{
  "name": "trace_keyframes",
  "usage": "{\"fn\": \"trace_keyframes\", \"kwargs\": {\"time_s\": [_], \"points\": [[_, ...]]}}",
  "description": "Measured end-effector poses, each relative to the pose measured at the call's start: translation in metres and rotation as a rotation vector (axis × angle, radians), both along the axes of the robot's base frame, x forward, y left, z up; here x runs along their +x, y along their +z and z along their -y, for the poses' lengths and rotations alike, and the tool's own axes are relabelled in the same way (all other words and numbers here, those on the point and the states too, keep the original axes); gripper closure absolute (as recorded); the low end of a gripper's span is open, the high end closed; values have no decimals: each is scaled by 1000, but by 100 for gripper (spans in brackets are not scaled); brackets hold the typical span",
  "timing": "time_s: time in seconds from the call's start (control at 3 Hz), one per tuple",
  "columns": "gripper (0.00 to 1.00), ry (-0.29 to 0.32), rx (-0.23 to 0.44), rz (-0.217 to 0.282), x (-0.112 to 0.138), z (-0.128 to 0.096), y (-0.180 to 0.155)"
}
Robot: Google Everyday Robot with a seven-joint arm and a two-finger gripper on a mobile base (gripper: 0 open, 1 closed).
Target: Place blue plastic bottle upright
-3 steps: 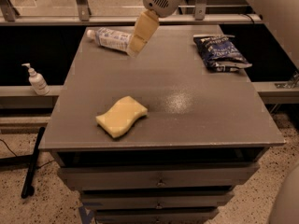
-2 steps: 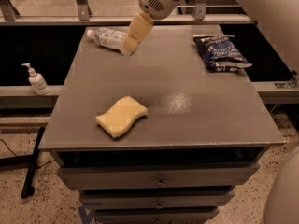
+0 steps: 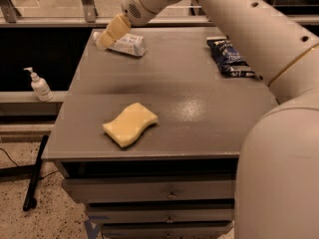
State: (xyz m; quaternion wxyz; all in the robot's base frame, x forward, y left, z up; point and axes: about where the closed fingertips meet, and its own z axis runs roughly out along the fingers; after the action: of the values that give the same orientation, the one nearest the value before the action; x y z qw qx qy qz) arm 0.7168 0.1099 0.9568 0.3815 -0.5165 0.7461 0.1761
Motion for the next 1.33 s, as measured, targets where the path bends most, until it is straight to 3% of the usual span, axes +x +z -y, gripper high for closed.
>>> {"fn": "trace_keyframes", "kwargs": {"time_s": [0.33, 0.67, 1.33], "points": [[0, -32, 54, 45, 48, -28, -16], [0, -47, 48, 60, 73, -37, -28], [0, -44, -62, 44, 109, -43, -65]]}}
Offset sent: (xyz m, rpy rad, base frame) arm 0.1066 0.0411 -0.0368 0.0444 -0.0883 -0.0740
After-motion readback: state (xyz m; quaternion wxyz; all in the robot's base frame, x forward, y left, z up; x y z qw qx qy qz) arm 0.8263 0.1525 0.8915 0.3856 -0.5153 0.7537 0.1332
